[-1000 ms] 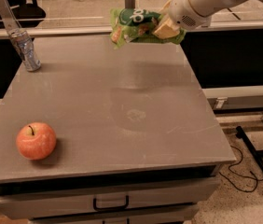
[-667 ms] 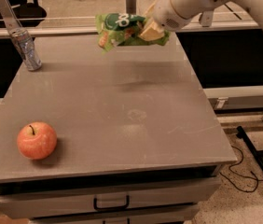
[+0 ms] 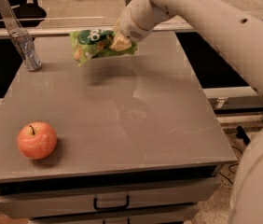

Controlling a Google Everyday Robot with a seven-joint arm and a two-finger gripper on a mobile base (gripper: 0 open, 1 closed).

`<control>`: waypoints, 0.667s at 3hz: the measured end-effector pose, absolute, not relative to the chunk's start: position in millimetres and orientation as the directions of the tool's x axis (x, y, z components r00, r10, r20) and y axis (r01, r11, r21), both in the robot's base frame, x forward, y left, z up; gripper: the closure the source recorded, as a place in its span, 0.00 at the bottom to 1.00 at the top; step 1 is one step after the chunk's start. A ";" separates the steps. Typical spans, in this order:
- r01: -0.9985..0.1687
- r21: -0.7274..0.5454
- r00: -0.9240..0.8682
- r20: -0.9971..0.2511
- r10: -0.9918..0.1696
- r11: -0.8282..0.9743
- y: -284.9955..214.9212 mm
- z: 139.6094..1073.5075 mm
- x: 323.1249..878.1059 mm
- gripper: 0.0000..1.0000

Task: Move green rice chip bag near redbull can

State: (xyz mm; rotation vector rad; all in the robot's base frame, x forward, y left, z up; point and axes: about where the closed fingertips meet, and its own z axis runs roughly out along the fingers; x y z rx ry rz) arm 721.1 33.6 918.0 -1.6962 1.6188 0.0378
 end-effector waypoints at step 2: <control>-0.879 -0.457 0.134 -0.511 -0.849 0.137 89.6 877.4 751.0 1.00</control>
Offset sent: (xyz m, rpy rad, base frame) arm 0.0453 0.0839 -0.0544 -0.0056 0.0721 -0.0856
